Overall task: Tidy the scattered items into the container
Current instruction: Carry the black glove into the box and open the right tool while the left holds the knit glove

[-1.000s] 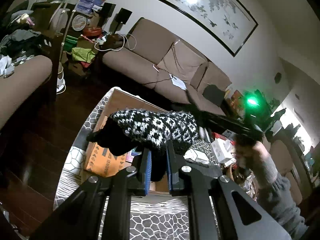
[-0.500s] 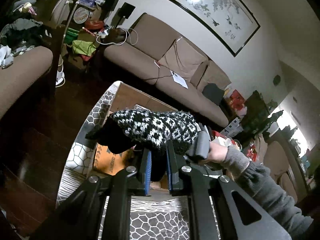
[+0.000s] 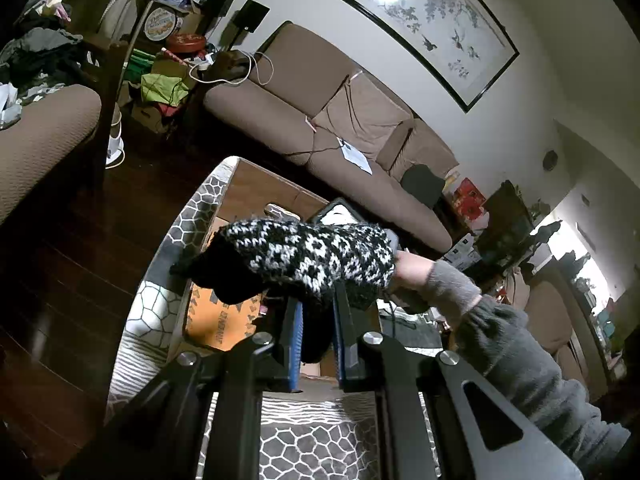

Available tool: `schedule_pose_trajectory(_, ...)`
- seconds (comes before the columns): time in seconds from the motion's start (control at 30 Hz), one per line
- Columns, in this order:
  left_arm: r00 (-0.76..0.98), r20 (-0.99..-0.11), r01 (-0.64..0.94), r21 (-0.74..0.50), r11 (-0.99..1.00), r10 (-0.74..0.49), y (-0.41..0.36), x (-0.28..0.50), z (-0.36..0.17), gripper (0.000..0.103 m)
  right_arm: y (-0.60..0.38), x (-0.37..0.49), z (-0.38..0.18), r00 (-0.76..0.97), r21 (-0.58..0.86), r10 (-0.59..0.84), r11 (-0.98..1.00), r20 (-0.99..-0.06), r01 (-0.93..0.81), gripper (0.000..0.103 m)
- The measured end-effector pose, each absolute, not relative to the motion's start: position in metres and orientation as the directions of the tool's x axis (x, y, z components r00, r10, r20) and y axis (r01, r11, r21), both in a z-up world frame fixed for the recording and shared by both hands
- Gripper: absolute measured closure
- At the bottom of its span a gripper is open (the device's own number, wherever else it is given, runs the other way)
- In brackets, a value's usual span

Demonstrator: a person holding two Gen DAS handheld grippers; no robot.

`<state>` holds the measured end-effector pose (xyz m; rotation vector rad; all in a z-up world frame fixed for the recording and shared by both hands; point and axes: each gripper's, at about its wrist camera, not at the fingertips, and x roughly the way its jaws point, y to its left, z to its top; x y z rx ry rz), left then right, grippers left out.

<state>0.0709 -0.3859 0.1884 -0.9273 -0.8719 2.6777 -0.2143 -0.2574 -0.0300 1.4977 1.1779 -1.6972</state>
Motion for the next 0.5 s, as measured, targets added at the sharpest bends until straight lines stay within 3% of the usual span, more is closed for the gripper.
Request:
schedule_pose_trajectory(0.2, -0.774, -0.514, 0.007, -0.591, -0.806, 0.370, -0.384, 0.063, 0.180, 0.091, -0.262, -0.228, -0.054, -0.108, -0.182, 0.188, -0.443, -0.976, 0.878, 0.068)
schedule_pose_trajectory(0.4, -0.773, -0.508, 0.004, -0.601, -0.799, 0.379, -0.387, 0.062, 0.175, 0.091, -0.278, -0.221, -0.071, -0.110, -0.202, 0.309, -0.282, -0.945, 0.938, 0.067)
schedule_pose_trajectory(0.5, -0.775, -0.504, 0.005, -0.608, -0.794, 0.381, -0.392, 0.063, 0.174, 0.091, -0.281, -0.209, -0.071, -0.052, -0.122, 0.321, -0.203, -0.946, 0.971, 0.068)
